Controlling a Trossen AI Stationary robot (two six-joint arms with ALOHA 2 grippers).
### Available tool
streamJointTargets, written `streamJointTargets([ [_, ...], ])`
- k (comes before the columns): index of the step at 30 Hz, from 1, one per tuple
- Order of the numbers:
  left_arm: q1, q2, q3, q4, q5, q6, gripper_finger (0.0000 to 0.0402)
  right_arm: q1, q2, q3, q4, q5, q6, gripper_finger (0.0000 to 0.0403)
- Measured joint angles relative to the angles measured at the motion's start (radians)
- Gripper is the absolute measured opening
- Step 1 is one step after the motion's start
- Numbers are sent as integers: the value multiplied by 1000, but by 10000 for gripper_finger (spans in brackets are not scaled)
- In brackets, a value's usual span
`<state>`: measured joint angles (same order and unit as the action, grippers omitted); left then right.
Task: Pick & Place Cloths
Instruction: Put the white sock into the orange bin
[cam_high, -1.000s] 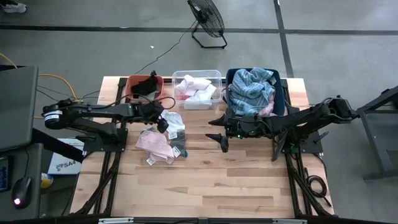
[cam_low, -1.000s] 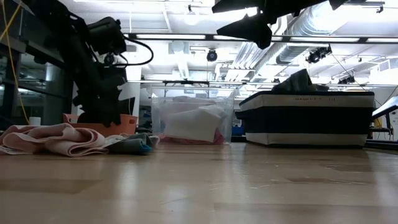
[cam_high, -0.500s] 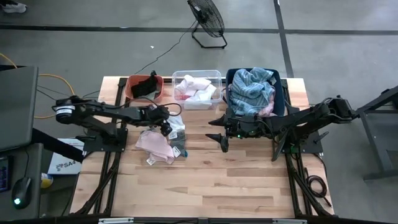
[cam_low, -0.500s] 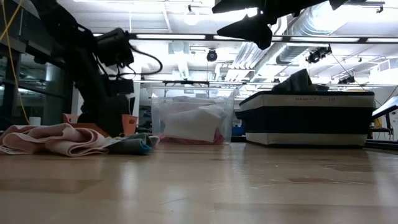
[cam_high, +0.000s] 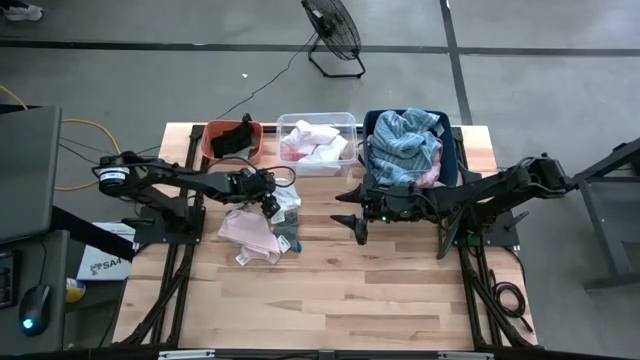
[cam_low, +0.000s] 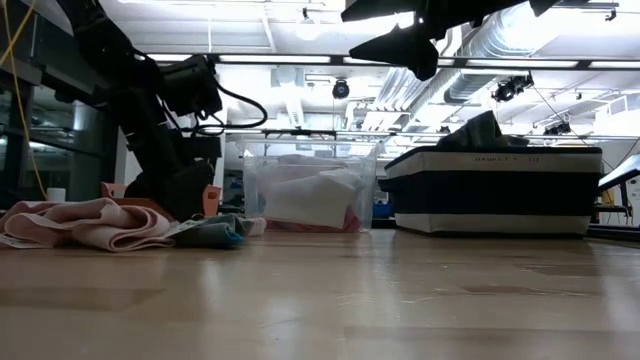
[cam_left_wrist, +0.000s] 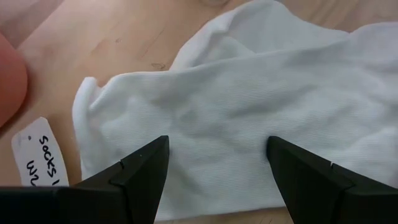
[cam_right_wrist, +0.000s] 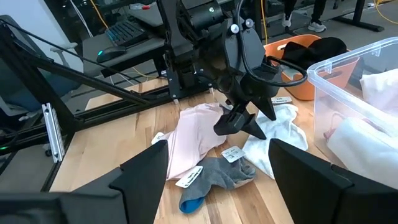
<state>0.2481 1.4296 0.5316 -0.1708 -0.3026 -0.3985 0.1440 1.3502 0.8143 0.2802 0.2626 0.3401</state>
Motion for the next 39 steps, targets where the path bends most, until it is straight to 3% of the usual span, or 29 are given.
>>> streamJointTargets([
  [7, 0, 1, 0, -12, 4, -5, 268, 0, 0, 0, 0, 0, 4, 270],
  [11, 0, 2, 0, -29, 8, -13, 241, 0, 0, 0, 0, 0, 4, 270],
  [17, 0, 2, -1, -90, 5, -35, 150, 0, 0, 0, 0, 0, 4, 270],
  [23, 0, 2, -1, -132, 0, -1, 16, 0, 0, 0, -14, -3, 3, 270],
  [31, 0, -2, -1, -137, 27, 28, 2, 4, 0, 0, -146, -4, -27, 270],
  [39, 0, -2, -2, -137, 30, 28, 1, 33, -78, -170, 10, 106, 4, 270],
])
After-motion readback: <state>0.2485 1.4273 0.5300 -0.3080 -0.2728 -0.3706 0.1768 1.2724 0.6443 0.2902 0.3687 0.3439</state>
